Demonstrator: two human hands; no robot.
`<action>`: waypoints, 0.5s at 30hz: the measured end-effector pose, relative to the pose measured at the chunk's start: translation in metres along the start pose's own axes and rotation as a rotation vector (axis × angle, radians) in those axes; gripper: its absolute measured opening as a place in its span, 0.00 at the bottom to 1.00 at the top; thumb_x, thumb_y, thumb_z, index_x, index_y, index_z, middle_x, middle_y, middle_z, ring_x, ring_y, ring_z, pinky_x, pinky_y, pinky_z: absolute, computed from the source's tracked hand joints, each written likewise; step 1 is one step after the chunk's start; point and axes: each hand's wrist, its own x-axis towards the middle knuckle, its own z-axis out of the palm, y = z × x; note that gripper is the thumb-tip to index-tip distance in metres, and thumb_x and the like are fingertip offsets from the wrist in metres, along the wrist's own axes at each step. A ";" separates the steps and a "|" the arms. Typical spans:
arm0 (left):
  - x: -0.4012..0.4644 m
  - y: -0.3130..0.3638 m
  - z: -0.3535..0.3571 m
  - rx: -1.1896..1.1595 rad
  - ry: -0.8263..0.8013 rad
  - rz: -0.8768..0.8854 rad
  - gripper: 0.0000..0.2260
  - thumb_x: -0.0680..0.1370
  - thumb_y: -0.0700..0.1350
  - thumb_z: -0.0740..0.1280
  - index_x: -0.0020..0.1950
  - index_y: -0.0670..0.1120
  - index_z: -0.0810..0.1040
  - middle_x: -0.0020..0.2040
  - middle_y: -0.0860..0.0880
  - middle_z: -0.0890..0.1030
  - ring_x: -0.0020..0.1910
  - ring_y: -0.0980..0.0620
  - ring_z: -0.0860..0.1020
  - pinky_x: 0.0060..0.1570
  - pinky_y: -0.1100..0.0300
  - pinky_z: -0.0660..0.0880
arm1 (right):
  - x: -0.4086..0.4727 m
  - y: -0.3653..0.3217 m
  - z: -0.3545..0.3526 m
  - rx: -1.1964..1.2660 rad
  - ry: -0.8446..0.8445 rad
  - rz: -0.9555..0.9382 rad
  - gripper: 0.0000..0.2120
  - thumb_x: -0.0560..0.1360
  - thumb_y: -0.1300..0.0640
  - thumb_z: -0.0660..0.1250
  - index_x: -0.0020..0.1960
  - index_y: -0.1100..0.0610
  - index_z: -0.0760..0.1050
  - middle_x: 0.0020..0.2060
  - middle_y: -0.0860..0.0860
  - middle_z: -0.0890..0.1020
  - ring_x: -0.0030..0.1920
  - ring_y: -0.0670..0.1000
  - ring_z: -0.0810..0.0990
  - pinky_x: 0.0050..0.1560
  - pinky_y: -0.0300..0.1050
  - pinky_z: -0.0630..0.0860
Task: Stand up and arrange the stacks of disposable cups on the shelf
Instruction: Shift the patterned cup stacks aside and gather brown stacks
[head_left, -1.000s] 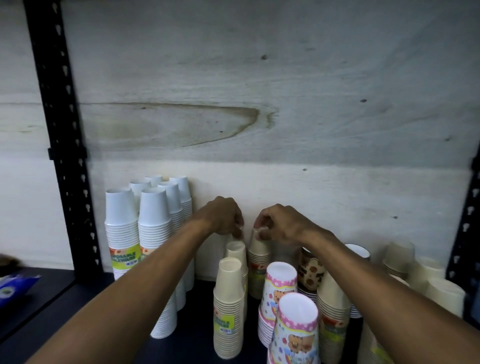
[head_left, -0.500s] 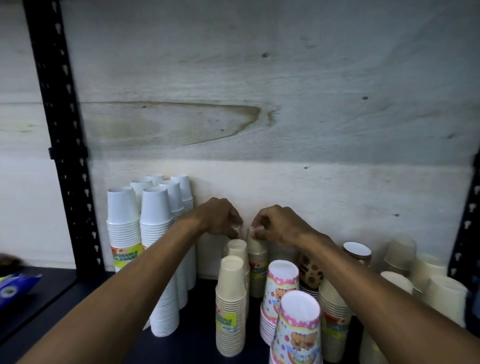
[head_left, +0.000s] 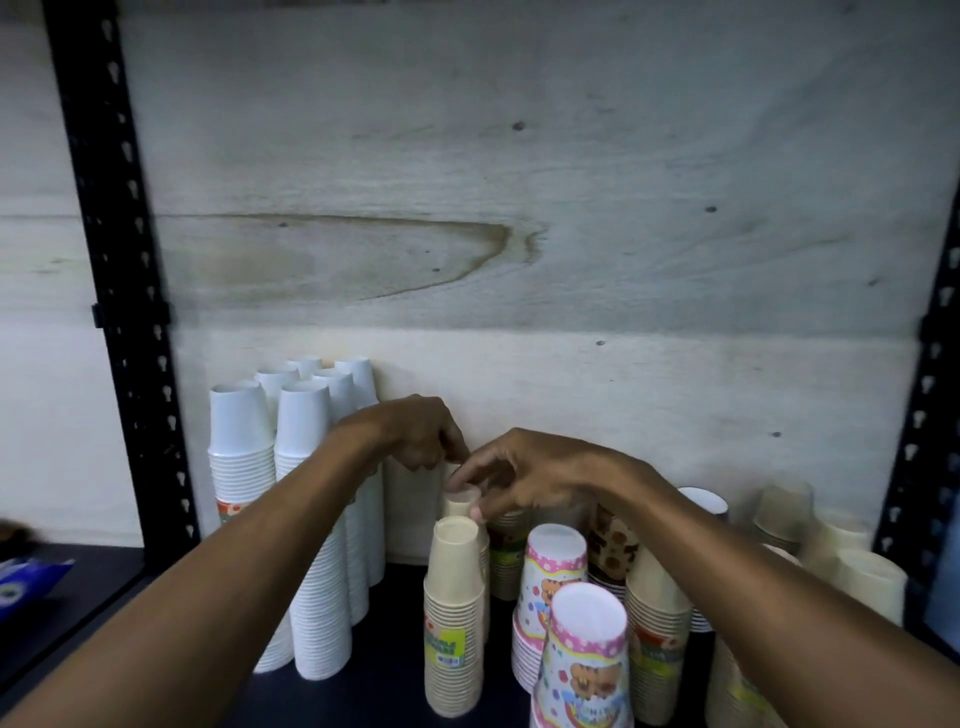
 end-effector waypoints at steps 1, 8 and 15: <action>0.000 0.000 0.000 0.017 -0.005 -0.002 0.22 0.76 0.31 0.63 0.64 0.51 0.80 0.52 0.53 0.82 0.49 0.56 0.77 0.43 0.66 0.75 | 0.001 0.001 0.002 0.021 0.014 -0.009 0.18 0.72 0.61 0.75 0.62 0.53 0.81 0.53 0.45 0.85 0.53 0.45 0.82 0.60 0.45 0.78; -0.006 -0.005 -0.009 -0.013 -0.016 -0.018 0.23 0.75 0.30 0.60 0.65 0.48 0.80 0.56 0.50 0.82 0.49 0.53 0.80 0.39 0.67 0.76 | -0.015 -0.006 -0.016 0.138 0.118 -0.007 0.15 0.73 0.63 0.74 0.59 0.56 0.82 0.51 0.47 0.84 0.46 0.38 0.80 0.50 0.32 0.75; -0.014 -0.005 -0.023 -0.102 0.108 -0.044 0.18 0.77 0.33 0.62 0.64 0.45 0.80 0.48 0.49 0.82 0.41 0.53 0.80 0.40 0.63 0.79 | -0.045 -0.019 -0.054 0.381 0.269 0.006 0.13 0.76 0.66 0.70 0.60 0.59 0.80 0.53 0.55 0.80 0.48 0.50 0.81 0.51 0.47 0.83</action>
